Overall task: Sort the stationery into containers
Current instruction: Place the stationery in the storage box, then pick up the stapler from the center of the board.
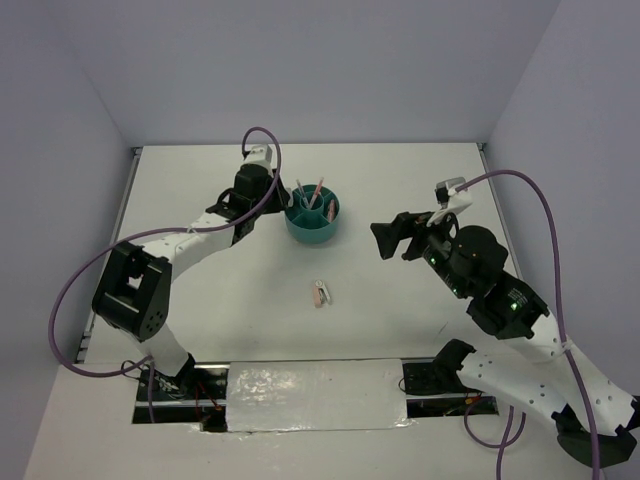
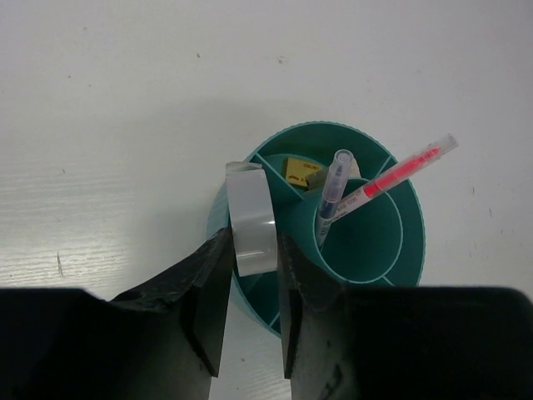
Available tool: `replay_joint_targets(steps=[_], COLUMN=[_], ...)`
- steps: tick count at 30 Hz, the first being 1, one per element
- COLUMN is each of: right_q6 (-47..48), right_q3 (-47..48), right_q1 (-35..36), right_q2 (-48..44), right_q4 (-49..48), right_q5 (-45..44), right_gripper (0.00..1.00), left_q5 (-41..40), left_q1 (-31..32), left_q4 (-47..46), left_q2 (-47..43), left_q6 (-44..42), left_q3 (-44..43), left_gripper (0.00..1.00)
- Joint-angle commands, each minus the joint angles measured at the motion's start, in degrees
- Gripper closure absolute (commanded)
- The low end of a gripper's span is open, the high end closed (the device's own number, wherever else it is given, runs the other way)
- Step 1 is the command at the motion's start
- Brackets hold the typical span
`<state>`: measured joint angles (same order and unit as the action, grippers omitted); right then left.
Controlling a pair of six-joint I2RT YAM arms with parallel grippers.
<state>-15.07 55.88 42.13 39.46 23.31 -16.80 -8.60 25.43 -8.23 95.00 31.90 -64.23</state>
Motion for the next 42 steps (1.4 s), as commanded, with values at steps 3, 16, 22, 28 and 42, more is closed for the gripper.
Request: replay_joint_targets(steps=[3,16,22,28,42], right_q6=[0.8,0.6,-4.1,-8.7,-12.3], right_q3=[1.6,0.4,-1.6,3.4,4.6], right_q1=[-0.6,-2.0,0.2,9.6,16.5], right_q2=[0.3,3.7,21.2,41.9,57.7], right_q4=[-1.8,-2.7,-1.9,0.0,-0.5], right_q5=[1.2,0.8,3.4,-2.5,-1.8], right_gripper=[0.06,0.06,0.00,0.00,0.01], left_q5=[1.3,1.0,-11.1,-10.8,-12.5], left_q1=[-0.2,-0.3,-0.3,-0.2,0.8], left_q4=[-3.7,-1.0,22.2,37.5,51.5], left_q2=[-2.5,-5.6,-14.0,-25.3,-52.3], left_q6=[0.4,2.5,11.2,11.4,-1.2], left_q3=[1.2,1.8,-0.9,3.8,10.3], left_gripper=[0.56,0.27,0.01,0.01,0.01])
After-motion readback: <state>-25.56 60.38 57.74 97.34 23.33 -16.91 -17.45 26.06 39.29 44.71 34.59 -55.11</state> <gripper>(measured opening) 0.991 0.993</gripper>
